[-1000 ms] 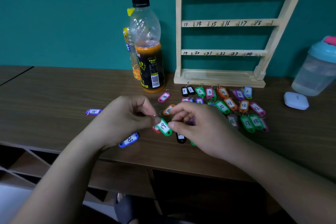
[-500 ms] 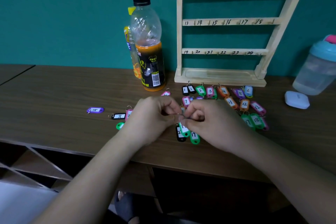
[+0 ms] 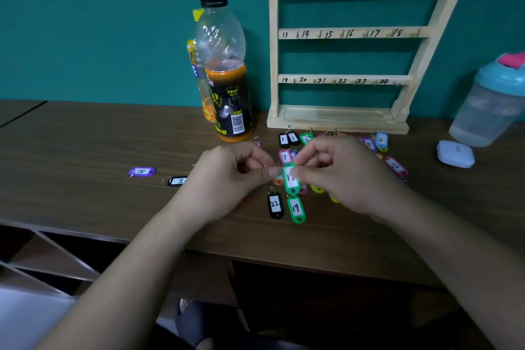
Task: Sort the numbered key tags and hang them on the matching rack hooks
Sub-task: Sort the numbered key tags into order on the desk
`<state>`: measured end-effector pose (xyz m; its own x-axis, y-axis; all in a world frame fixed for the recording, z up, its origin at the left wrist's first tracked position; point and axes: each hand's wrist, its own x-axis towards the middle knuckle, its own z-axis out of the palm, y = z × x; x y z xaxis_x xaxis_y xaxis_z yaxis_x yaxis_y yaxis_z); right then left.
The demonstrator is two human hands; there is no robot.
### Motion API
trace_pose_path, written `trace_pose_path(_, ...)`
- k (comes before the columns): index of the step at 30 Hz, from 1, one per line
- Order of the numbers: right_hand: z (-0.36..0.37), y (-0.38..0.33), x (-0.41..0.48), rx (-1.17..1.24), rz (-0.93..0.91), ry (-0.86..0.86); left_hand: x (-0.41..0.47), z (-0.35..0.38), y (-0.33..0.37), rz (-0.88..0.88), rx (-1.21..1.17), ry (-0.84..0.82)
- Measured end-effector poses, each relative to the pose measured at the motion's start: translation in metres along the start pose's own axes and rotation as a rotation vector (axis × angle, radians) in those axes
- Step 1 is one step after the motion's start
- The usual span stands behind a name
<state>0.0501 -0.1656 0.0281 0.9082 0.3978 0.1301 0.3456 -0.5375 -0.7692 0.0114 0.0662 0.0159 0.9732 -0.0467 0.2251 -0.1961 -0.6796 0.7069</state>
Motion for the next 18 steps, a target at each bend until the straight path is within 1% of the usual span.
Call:
trace_pose_path(2, -0.007, 0.002, 0.000, -0.020, 0.009, 0.017, -0.002, -0.001, -0.001, 0.004, 0.060, -0.049)
trace_pose_path(6, -0.012, 0.005, -0.006, -0.051, 0.057, -0.105, -0.004, 0.005, 0.000, 0.069, 0.182, -0.081)
trace_pose_path(8, -0.009, 0.006, -0.008, -0.071, 0.067, -0.139, -0.004, 0.009, -0.001, 0.104, 0.224, -0.086)
trace_pose_path(13, -0.002, 0.010, -0.011, -0.116, 0.081, -0.141, -0.003, 0.011, -0.003, 0.120, 0.289, -0.109)
trace_pose_path(18, 0.005, 0.010, -0.015, -0.199, 0.056, -0.135, -0.001, 0.012, -0.004, 0.112, 0.301, -0.101)
